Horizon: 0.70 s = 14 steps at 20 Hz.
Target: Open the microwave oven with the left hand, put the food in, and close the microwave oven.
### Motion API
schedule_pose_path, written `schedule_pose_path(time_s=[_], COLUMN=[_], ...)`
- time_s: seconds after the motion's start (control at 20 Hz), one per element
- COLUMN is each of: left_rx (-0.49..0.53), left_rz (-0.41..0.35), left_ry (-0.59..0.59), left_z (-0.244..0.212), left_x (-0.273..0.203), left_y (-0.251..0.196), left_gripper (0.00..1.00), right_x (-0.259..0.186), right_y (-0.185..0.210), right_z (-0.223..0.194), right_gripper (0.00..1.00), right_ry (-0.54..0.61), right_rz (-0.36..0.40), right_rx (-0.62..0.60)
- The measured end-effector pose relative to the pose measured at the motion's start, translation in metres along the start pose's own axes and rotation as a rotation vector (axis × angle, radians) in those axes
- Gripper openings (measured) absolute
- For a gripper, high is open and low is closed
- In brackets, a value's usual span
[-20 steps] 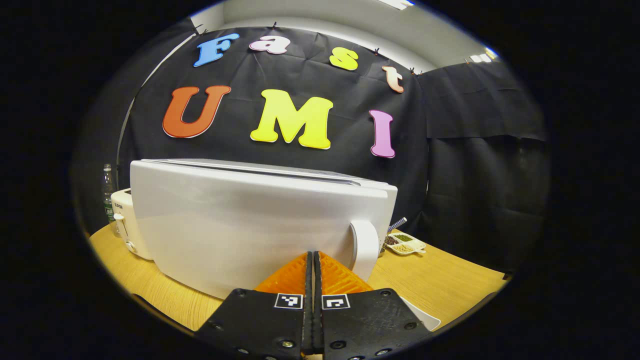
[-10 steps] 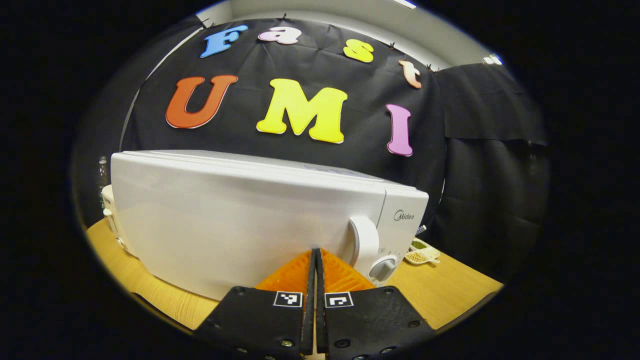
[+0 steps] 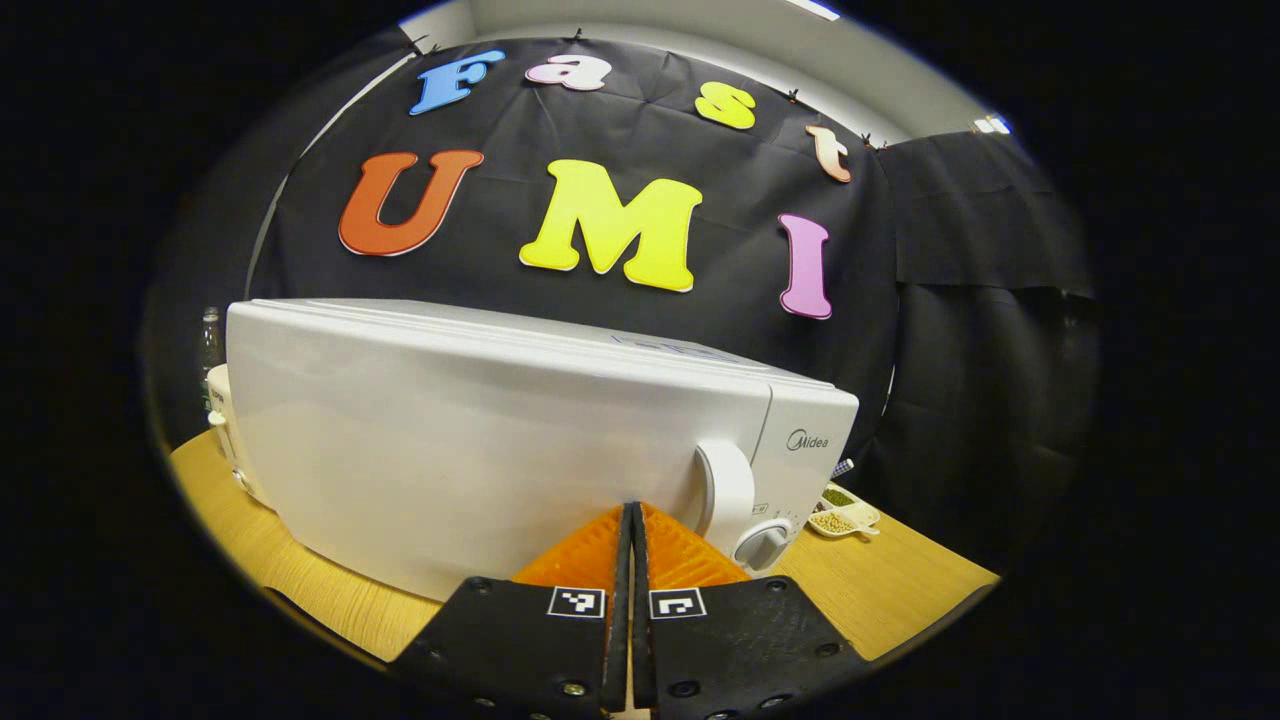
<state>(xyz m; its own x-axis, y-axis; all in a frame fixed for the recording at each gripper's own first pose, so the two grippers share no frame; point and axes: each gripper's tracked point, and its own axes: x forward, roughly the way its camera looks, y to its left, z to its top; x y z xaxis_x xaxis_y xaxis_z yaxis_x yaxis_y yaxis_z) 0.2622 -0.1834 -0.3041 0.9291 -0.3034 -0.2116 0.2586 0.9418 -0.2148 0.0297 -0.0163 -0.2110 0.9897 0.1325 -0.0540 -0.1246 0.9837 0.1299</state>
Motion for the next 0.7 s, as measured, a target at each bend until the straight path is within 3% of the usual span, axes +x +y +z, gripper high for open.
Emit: schedule_pose_path(time_s=[0.05,0.15,0.3,0.35,0.45,0.6,0.65,0.7], left_rx=[-0.013,-0.029,-0.03,-0.006,0.026,0.012,0.019,0.034], left_rz=[0.004,0.042,0.03,0.084,0.14,0.127,0.137,0.163], left_ry=[0.012,0.03,0.014,0.011,0.005,-0.033,-0.042,-0.041], left_z=[0.001,0.004,0.021,0.03,0.045,0.081,0.089,0.097], left_x=[-0.001,-0.007,-0.034,-0.053,-0.076,-0.137,-0.153,-0.171], left_y=[0.002,0.008,-0.001,0.006,0.01,0.0,0.001,0.004], left_gripper=[0.02,0.01,0.0,0.0,0.96,0.93,0.93,0.93], right_x=[-0.005,-0.015,-0.03,-0.033,-0.039,-0.047,-0.052,-0.055], right_y=[0.0,0.0,0.004,0.004,0.004,0.01,0.013,0.015], right_z=[0.003,0.005,0.012,0.016,0.019,0.021,0.022,0.024], right_gripper=[1.0,1.0,1.0,1.0,1.0,1.0,0.9,0.9], right_ry=[-0.005,-0.011,-0.015,-0.02,-0.018,-0.007,0.001,0.006], right_rz=[-0.007,-0.02,-0.031,-0.038,-0.057,-0.065,-0.061,-0.055], right_rx=[-0.006,-0.022,-0.045,-0.051,-0.061,-0.047,-0.038,-0.026])
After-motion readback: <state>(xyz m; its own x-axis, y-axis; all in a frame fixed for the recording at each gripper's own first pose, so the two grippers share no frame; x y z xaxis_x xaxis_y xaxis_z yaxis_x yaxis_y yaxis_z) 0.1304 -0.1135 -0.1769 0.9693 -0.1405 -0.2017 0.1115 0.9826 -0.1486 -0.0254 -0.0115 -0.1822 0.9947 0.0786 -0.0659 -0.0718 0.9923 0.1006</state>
